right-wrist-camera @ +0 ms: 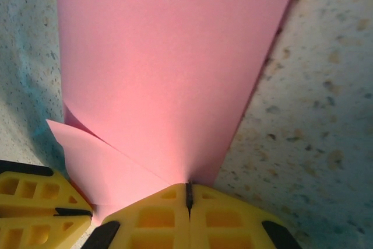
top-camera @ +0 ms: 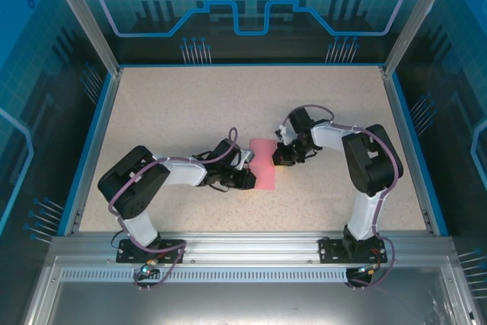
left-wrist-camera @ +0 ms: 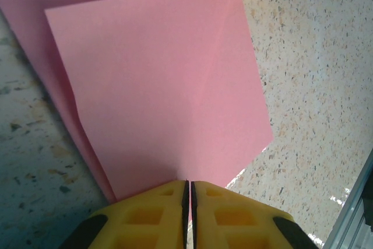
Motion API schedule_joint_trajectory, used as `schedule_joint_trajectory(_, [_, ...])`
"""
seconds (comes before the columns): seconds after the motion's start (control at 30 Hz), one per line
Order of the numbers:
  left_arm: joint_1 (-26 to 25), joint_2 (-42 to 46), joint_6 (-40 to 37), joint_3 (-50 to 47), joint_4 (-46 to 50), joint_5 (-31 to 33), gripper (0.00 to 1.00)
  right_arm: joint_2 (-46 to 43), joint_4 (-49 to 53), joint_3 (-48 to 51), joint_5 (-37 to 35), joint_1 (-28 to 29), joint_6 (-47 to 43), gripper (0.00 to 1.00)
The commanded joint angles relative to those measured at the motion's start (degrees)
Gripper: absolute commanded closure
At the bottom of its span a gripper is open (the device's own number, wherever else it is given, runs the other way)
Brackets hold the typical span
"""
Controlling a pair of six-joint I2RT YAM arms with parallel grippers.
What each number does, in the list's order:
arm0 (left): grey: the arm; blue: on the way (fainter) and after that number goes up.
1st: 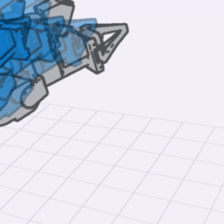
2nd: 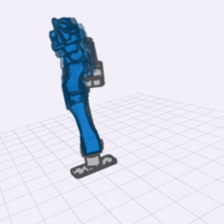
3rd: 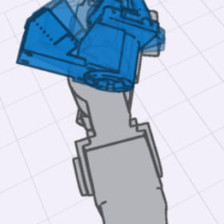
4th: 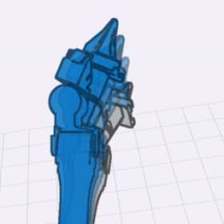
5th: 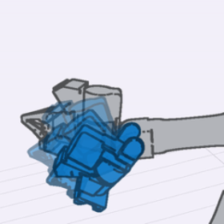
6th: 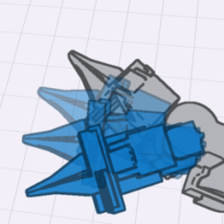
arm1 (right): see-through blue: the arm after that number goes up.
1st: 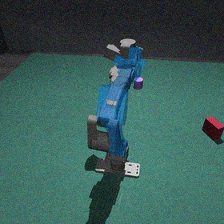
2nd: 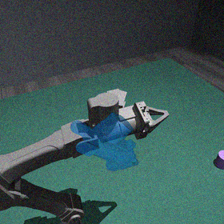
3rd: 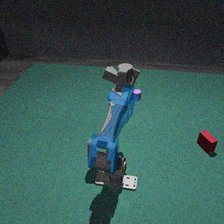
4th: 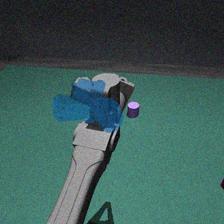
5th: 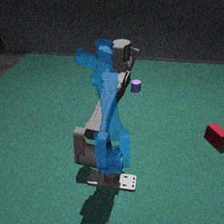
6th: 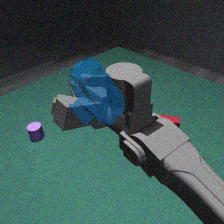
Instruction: Fold a paper plane with a square sheet of paper (fold left side to right side)
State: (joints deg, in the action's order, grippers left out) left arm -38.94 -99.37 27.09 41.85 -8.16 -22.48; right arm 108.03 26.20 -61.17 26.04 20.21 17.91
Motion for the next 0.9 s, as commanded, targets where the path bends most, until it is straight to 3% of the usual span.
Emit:
schedule_joint_trajectory(0.0, [-0.15, -0.35, 0.42, -2.09, 3.68, 1.49, 0.87, 0.34, 1.83, -0.82, -4.52, -2.65, -1.29, 1.00])
schedule_joint_trajectory(0.37, [-0.13, 0.47, 0.45, -1.90, 3.24, 1.62, 0.87, -6.69, -0.62, 2.74, -0.81, 1.52, 0.19, 1.00])
schedule_joint_trajectory(0.6, [-0.16, 0.32, 0.35, -1.26, 3.24, 1.13, 0.87, -3.69, -2.81, 3.47, 1.90, 5.69, 2.20, 1.00])
schedule_joint_trajectory(0.87, [-0.17, 1.20, 0.08, 1.94, 4.48, -0.61, 0.85, -0.29, 0.00, 0.93, -1.86, 5.77, 2.05, 1.00])
